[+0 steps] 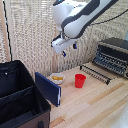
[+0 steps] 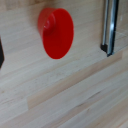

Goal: Gently stretch your hand towards the oven tray's handle, obtaining a firm grip, and draw it cautiously out of the oven. Transition your grip to the hot dog bowl, gingerly seizing the edge, and elevate it from the surface. Hover the bowl over the tray, delicately lower it, and temper your grip, establishing the bowl's equilibrium.

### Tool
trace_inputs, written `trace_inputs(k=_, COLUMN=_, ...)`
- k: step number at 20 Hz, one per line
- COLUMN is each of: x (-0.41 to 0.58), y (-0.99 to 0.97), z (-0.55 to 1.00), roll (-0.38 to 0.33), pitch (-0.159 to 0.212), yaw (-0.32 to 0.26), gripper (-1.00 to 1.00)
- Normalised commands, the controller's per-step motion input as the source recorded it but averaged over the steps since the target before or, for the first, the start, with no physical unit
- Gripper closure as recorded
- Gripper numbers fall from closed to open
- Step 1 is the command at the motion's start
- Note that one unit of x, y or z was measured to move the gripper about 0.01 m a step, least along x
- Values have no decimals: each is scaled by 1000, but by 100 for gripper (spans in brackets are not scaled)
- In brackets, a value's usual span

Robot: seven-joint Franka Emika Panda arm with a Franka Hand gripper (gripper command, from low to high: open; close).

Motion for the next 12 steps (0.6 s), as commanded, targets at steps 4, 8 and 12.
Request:
trace_inputs(k=4, x=31, y=-151, z=21, roll=-375, pitch=0, yaw=23, gripper=-100)
trace_inputs(k=8, x=60, y=-205, z=1, roll=-369, pitch=0, yaw=24, gripper=-100)
trace_inputs(k=12, x=122, y=-326, z=-1, roll=-329, pitch=0, yaw=41, gripper=-100)
